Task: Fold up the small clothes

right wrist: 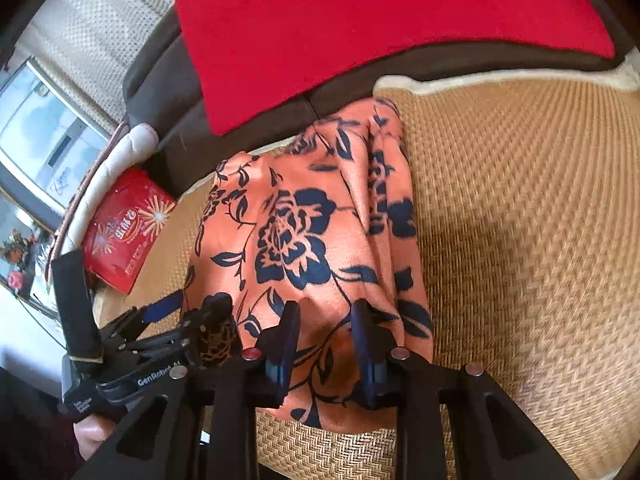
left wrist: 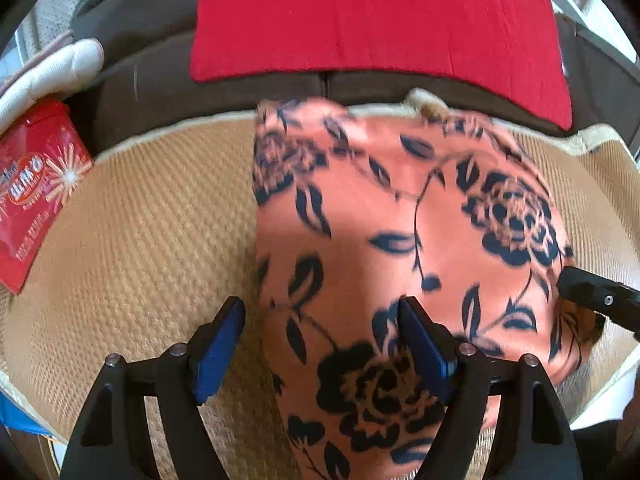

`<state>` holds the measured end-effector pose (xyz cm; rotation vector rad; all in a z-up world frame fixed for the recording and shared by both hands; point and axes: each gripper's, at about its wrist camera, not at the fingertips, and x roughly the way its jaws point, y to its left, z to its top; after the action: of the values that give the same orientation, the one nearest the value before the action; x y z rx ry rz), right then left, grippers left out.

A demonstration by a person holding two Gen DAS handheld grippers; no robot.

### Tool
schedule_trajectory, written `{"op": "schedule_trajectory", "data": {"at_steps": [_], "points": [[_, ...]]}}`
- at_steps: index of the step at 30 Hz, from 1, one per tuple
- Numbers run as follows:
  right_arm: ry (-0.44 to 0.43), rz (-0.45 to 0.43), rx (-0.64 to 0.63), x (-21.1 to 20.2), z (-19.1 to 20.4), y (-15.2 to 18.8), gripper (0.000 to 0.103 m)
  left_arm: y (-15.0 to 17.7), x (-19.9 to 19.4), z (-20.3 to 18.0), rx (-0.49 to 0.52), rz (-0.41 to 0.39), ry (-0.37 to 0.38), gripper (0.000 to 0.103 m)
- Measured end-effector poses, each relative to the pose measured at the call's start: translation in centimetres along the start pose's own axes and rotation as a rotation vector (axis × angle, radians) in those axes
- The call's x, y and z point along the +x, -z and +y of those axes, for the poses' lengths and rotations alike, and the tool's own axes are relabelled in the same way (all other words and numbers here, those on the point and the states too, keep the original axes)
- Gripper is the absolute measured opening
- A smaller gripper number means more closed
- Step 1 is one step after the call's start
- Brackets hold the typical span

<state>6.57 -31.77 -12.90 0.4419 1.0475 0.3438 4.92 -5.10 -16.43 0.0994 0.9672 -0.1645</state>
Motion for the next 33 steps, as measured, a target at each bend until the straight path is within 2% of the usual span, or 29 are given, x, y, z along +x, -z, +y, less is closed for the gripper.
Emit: {"op": "schedule_trajectory", "data": {"at_steps": [4, 7, 11, 14, 15, 16, 17, 19, 23, 26, 28, 33], "points": [[-0.023, -0.06, -0.039, -1.2, 1.3, -2.4, 0.033, -1.3, -0.5, 0.8, -0.004, -0.084, -0.039, 0.081], [-0.035, -0.083, -0.05, -0.4, 2.4, -5.4, 0.033, -2.1, 0.1, 1.6, -0.035, -0.097, -0.027, 0.081], [-0.036, -0.09, -0.035, 2.1, 3.1, -8.4, 0.033, -3.1, 1.6, 2.5, -0.075, -0.074, -0.026, 0.081], [0.029, -0.02, 0.06, 6.1, 1.0, -9.5, 0.032, -3.3, 3.3, 2.1, -0.061, -0.029, -0.023, 0.081], [0.064, 0.023, 0.101, 8.0, -0.3, -9.5, 0.032, -3.8, 3.8, 1.8, -0.051, -0.024, -0.024, 0.081], [0.049, 0.002, 0.118, 8.7, -1.1, -9.2, 0.032, -4.1, 4.0, 1.6, -0.042, -0.024, -0.027, 0.081], [0.021, -0.029, 0.121, 8.5, -1.5, -9.1, 0.032, -4.3, 4.1, 1.5, -0.035, -0.023, -0.029, 0.081], [0.004, -0.036, 0.143, 8.3, -1.8, -9.0, 0.032, -4.5, 4.2, 1.3, -0.031, -0.023, -0.032, 0.081], [0.008, -0.054, 0.122, 7.5, -1.7, -8.5, 0.032, -4.5, 4.2, 1.4, -0.038, -0.028, -0.039, 0.081], [0.009, -0.076, 0.131, 5.9, -1.9, -7.6, 0.032, -3.6, 3.3, 0.6, -0.031, -0.04, -0.06, 0.083], [0.026, -0.08, 0.116, 4.6, -1.9, -6.8, 0.032, -3.1, 2.9, 0.2, -0.02, -0.05, -0.093, 0.089], [0.1, -0.082, 0.007, 0.8, 0.4, -4.0, 0.033, -1.6, 1.2, -0.4, -0.008, -0.064, -0.118, 0.089]]}}
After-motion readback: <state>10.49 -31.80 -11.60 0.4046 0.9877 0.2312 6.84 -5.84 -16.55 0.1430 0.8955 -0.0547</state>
